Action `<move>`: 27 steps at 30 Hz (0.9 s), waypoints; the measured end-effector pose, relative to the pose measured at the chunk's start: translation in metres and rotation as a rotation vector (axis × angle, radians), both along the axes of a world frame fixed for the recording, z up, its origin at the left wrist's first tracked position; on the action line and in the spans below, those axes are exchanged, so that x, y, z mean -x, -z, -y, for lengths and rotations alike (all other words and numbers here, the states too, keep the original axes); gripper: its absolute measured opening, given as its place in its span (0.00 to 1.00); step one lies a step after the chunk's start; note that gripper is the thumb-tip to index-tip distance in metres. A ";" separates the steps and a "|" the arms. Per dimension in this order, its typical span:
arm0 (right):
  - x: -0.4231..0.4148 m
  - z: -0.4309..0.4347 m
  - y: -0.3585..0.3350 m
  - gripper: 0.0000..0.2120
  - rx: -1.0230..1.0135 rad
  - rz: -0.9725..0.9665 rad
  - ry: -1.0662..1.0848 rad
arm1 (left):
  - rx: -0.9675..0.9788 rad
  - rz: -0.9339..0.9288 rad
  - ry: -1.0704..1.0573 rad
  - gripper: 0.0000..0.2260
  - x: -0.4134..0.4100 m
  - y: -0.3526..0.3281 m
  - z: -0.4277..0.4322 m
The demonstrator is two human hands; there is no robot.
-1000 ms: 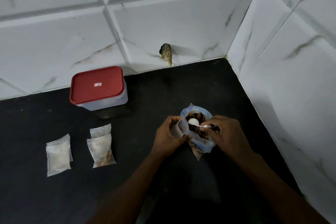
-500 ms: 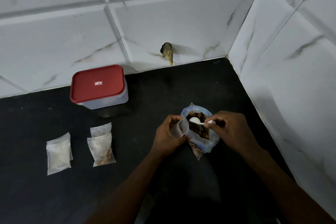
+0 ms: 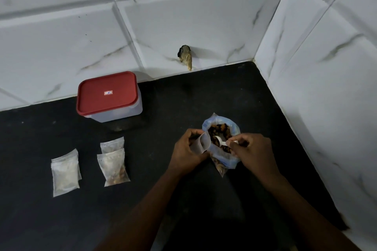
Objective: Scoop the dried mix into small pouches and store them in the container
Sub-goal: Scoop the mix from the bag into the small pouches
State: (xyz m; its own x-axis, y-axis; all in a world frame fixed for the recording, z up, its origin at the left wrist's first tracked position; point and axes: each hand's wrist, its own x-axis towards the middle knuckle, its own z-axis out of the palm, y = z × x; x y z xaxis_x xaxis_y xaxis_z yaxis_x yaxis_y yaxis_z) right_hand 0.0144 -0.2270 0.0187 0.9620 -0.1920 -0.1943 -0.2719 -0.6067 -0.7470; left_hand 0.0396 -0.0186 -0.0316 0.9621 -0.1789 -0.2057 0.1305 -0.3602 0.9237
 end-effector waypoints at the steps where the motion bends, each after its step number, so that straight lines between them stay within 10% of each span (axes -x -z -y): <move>1: -0.002 -0.004 0.001 0.04 -0.026 -0.042 0.031 | 0.005 -0.007 0.003 0.26 -0.001 0.000 0.000; 9: -0.008 -0.006 0.010 0.02 -0.486 -0.314 0.396 | 0.031 -0.051 0.005 0.25 -0.001 -0.001 -0.003; 27: 0.003 0.017 0.007 0.08 -0.700 -0.342 0.433 | -0.027 0.083 -0.015 0.29 0.000 -0.009 -0.006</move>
